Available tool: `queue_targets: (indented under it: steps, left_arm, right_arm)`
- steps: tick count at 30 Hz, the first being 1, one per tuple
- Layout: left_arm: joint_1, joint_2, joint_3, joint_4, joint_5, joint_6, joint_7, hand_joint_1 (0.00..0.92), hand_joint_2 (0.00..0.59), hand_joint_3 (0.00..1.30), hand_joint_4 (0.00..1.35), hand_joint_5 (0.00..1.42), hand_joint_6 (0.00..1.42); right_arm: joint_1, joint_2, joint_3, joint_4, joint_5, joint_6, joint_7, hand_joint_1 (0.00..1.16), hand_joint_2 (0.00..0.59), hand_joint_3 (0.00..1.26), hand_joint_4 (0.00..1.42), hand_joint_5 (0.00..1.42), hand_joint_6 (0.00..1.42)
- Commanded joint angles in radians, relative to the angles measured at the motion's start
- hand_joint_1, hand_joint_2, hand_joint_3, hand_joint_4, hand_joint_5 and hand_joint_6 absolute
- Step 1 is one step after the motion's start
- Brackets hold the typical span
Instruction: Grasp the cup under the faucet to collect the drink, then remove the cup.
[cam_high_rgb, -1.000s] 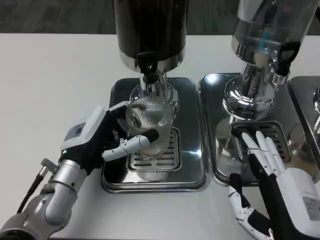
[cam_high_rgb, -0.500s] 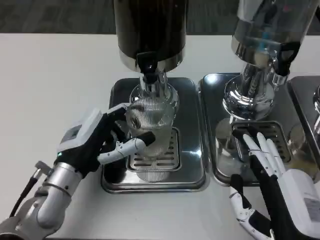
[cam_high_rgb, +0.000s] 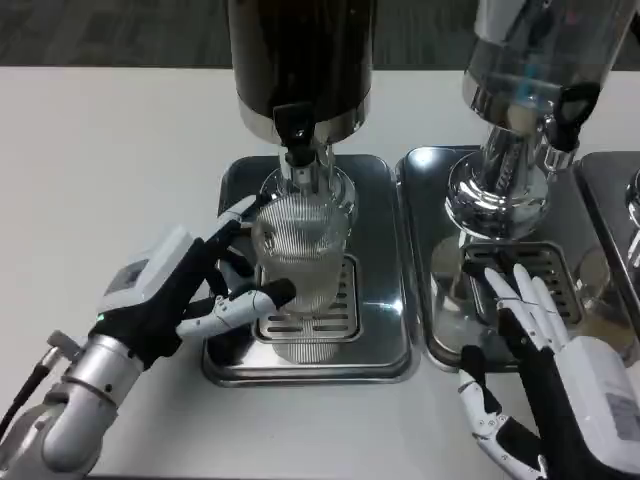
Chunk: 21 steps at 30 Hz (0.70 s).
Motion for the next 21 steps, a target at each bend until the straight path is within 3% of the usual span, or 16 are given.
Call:
queue_targets:
  steps: [1,9,17,19,21]
  left_arm:
    - [0.071,0.067,0.041,-0.061,-0.042,-0.042,-0.035,0.000,0.046,0.13,0.30,0.52,0.73]
    - [0.184,0.148,0.139,-0.188,-0.142,-0.100,-0.110,0.000,0.050,0.15,0.33,0.54,0.75]
    - [0.268,0.163,0.252,-0.309,-0.322,-0.129,-0.239,0.000,0.081,0.22,0.36,0.53,0.74]
    - [0.273,0.157,0.270,-0.339,-0.438,-0.131,-0.339,0.000,0.123,0.27,0.35,0.43,0.57]
    - [0.269,0.147,0.285,-0.366,-0.572,-0.119,-0.463,0.000,0.129,0.32,0.36,0.39,0.44]
  right_arm:
    - [-0.009,0.008,0.005,0.016,0.004,-0.019,-0.020,0.55,0.586,0.12,0.00,0.00,0.32]
    - [-0.022,0.013,0.014,0.027,-0.002,-0.021,-0.025,0.55,0.586,0.12,0.00,0.00,0.33]
    - [-0.035,0.009,0.009,0.040,0.008,-0.024,-0.018,0.55,0.586,0.12,0.00,0.00,0.34]
    - [-0.041,0.009,0.010,0.043,0.008,-0.026,-0.019,0.55,0.586,0.12,0.00,0.00,0.34]
    - [-0.046,0.009,0.010,0.047,0.011,-0.027,-0.017,0.55,0.586,0.12,0.00,0.00,0.34]
